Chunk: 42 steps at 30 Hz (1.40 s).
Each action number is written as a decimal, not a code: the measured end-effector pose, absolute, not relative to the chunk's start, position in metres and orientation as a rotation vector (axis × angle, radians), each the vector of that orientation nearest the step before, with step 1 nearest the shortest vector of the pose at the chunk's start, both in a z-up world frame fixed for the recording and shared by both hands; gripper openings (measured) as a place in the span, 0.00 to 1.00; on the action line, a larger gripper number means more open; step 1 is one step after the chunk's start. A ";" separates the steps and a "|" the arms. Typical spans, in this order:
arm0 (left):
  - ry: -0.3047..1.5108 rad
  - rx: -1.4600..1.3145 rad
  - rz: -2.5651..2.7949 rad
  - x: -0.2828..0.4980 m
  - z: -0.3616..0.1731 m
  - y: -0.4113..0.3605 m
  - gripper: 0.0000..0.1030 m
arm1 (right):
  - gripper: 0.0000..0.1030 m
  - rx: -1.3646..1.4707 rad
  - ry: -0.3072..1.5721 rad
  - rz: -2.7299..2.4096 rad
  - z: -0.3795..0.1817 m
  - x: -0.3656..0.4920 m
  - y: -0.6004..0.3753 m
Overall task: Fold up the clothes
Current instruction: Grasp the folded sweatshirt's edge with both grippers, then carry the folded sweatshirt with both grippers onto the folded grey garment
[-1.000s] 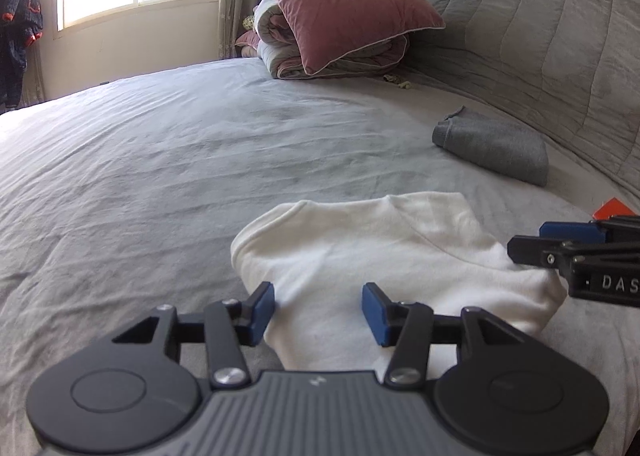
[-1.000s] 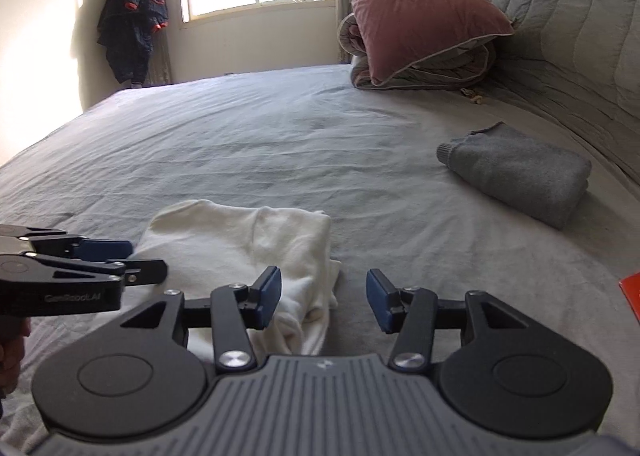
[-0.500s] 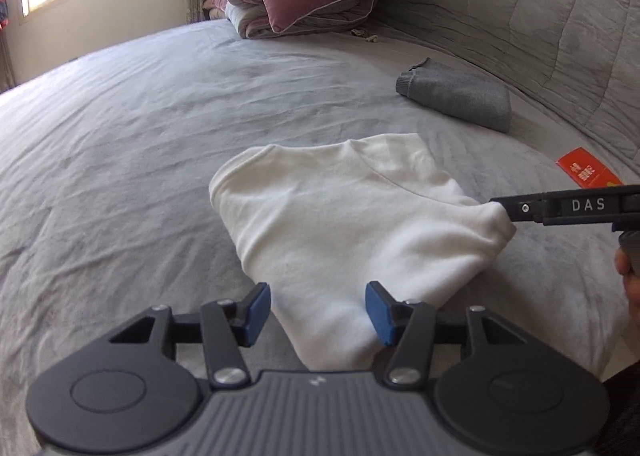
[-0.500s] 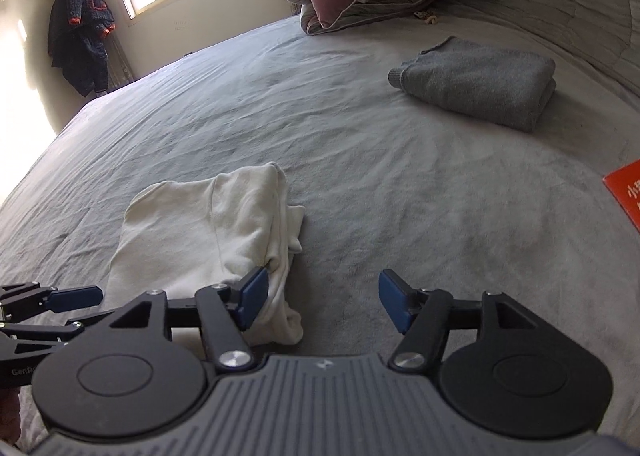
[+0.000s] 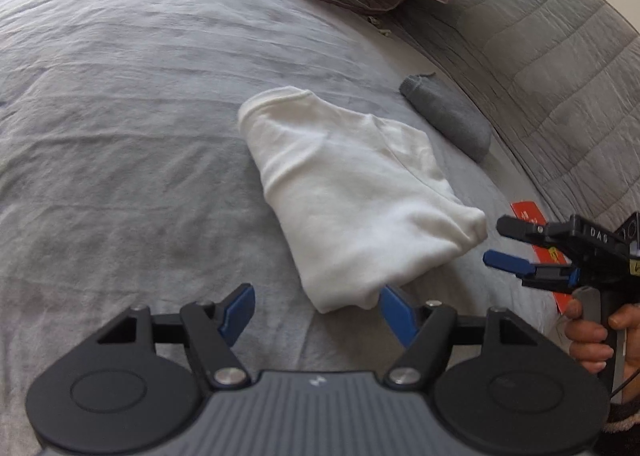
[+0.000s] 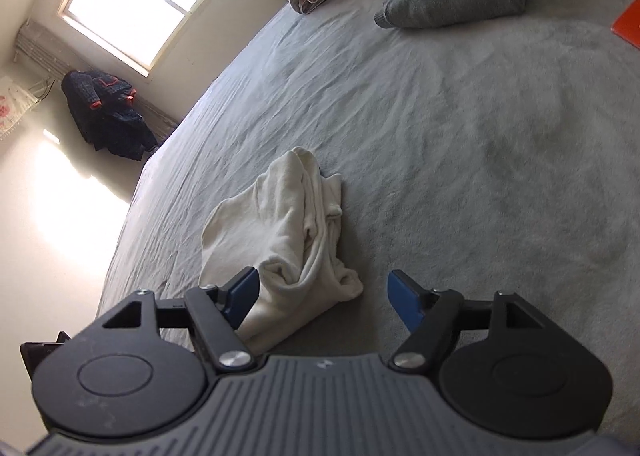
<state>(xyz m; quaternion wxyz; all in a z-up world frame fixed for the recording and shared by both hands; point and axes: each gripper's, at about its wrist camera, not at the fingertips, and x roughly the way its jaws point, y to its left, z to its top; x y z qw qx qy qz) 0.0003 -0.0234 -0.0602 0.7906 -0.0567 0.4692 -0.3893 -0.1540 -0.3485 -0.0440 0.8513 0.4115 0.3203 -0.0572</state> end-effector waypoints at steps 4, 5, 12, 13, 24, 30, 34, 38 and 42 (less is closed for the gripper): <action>0.993 -0.199 -0.786 0.016 -0.059 -0.006 0.69 | 0.72 0.908 0.698 -0.128 -0.052 -0.146 -0.334; 0.991 -0.213 -0.775 0.019 -0.060 -0.004 0.69 | 0.72 0.915 0.701 -0.123 -0.054 -0.144 -0.328; 0.974 -0.250 -0.659 0.029 -0.065 -0.006 0.69 | 0.72 0.931 0.636 -0.201 -0.068 -0.124 -0.290; 0.970 -0.243 -0.645 0.029 -0.064 -0.009 0.69 | 0.72 0.929 0.618 -0.225 -0.070 -0.121 -0.286; 0.980 -0.335 -0.645 0.040 -0.078 -0.032 0.70 | 0.74 0.894 0.454 -0.455 -0.074 -0.102 -0.267; 0.976 -0.412 -0.664 0.046 -0.087 -0.042 0.70 | 0.70 0.861 0.412 -0.524 -0.078 -0.089 -0.264; 0.968 -0.474 -0.680 0.051 -0.094 -0.045 0.68 | 0.47 0.854 0.393 -0.524 -0.077 -0.085 -0.265; 0.977 -0.553 -0.692 0.057 -0.098 -0.043 0.68 | 0.39 0.839 0.385 -0.491 -0.067 -0.081 -0.264; 0.992 -0.619 -0.719 0.064 -0.102 -0.043 0.68 | 0.37 0.886 0.384 -0.437 -0.052 -0.077 -0.278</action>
